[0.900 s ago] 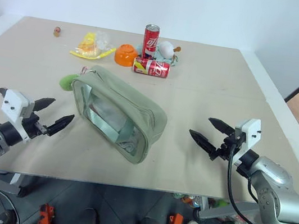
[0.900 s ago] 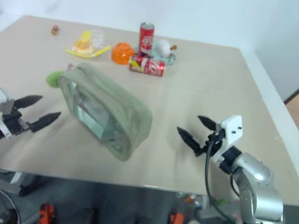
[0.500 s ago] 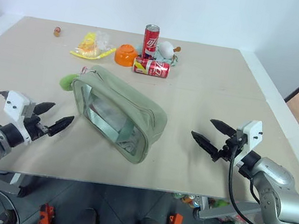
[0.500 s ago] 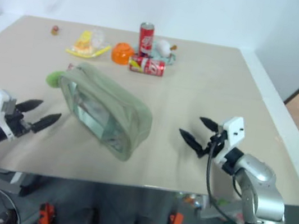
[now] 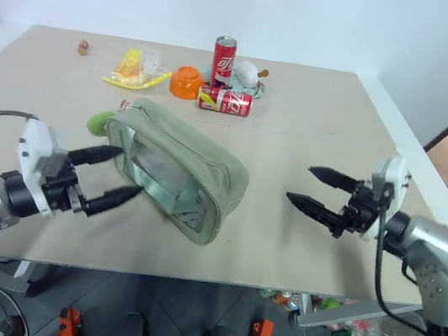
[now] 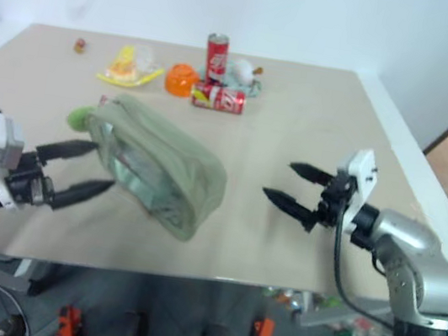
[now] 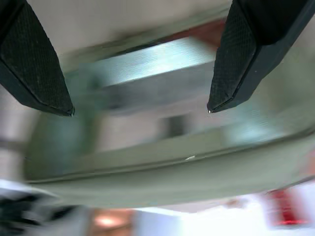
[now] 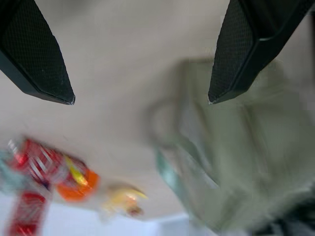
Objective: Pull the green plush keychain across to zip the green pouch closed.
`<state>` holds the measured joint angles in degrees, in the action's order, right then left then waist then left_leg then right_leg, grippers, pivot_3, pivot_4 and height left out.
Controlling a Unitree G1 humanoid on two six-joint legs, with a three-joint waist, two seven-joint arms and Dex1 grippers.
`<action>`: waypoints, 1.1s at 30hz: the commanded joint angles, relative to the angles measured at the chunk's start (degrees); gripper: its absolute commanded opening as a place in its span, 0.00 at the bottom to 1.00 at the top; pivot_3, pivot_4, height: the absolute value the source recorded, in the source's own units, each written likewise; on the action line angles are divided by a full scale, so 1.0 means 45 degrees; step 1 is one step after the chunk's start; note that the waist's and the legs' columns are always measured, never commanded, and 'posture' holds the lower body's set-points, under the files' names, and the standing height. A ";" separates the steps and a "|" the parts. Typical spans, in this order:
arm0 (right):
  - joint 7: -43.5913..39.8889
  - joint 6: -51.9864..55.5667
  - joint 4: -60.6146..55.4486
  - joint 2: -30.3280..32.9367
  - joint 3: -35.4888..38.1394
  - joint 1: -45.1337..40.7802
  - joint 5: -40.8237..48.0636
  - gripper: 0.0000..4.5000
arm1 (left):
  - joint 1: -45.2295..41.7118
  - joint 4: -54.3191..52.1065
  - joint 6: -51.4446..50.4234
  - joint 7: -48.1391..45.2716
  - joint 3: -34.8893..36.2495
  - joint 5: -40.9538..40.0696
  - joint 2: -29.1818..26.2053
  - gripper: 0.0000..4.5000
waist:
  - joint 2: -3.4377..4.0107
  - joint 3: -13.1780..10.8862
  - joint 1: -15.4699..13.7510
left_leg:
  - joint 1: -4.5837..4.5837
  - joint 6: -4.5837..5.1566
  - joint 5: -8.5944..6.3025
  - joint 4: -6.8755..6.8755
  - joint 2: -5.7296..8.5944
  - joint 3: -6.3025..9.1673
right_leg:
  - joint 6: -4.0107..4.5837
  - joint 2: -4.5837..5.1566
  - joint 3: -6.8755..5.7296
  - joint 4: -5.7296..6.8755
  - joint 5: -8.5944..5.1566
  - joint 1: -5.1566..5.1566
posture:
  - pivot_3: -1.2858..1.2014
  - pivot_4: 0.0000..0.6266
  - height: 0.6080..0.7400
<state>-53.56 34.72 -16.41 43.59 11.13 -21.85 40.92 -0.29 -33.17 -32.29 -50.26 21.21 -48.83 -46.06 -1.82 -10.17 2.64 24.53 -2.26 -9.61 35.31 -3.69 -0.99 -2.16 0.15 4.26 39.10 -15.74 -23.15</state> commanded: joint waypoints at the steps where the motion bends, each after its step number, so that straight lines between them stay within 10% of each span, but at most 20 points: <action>1: 0.0407 0.0513 -0.0878 -0.0598 -0.0851 -0.0878 0.0405 1.00 | -0.0224 -0.0912 -0.0578 -0.0169 -0.0590 -0.0847 -0.0268 1.00 | -0.0002 0.0000 0.0014 | -0.0001 0.0000 0.0000 0.0000 -0.0004 0.0003 | 0.0002 -0.0007 0.0000 0.0000 -0.0001 0.0000 | 0.52 0.24 1.00; 11: 0.0404 0.0067 0.1124 -0.2404 -0.2758 -0.2316 -0.0941 1.00 | -0.1338 -0.0877 -0.0930 0.0070 -0.1644 -0.0988 -0.0193 1.00 | -0.0004 0.0000 -0.0002 | 0.0034 0.0002 0.0000 0.0018 0.0004 0.0010 | -0.0014 -0.0006 -0.0002 -0.0005 0.0005 -0.0013 | 0.52 0.24 1.00; 24: -0.0930 0.0666 0.1408 -0.2471 -0.2830 -0.2550 -0.0500 0.04 | -0.1021 -0.1144 -0.1007 0.0596 -0.1541 -0.0883 -0.0198 1.00 | -0.0004 -0.0001 -0.0002 | 0.0040 0.0008 -0.0004 0.0015 -0.0001 0.0023 | -0.0003 -0.0017 -0.0007 -0.0004 0.0007 -0.0025 | 0.52 0.24 1.00; 33: -0.3122 -0.0672 0.3361 -0.1606 -0.3274 -0.4093 -0.1830 0.02 | -0.1056 -0.1105 -0.0931 0.0653 -0.1678 -0.0718 -0.0199 1.00 | 0.0000 -0.0004 -0.0001 | 0.0040 0.0008 -0.0004 0.0015 0.0000 0.0018 | -0.0003 -0.0017 -0.0006 -0.0005 0.0007 -0.0028 | 0.52 0.24 1.00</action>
<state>-65.02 34.55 -2.94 35.15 -4.41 -37.56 34.06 -4.88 -36.66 -36.78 -47.52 13.29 -52.19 -46.39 -1.82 -10.19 2.64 24.69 -2.23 -9.62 35.39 -3.69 -0.92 -2.16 0.07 4.23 39.08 -15.69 -23.28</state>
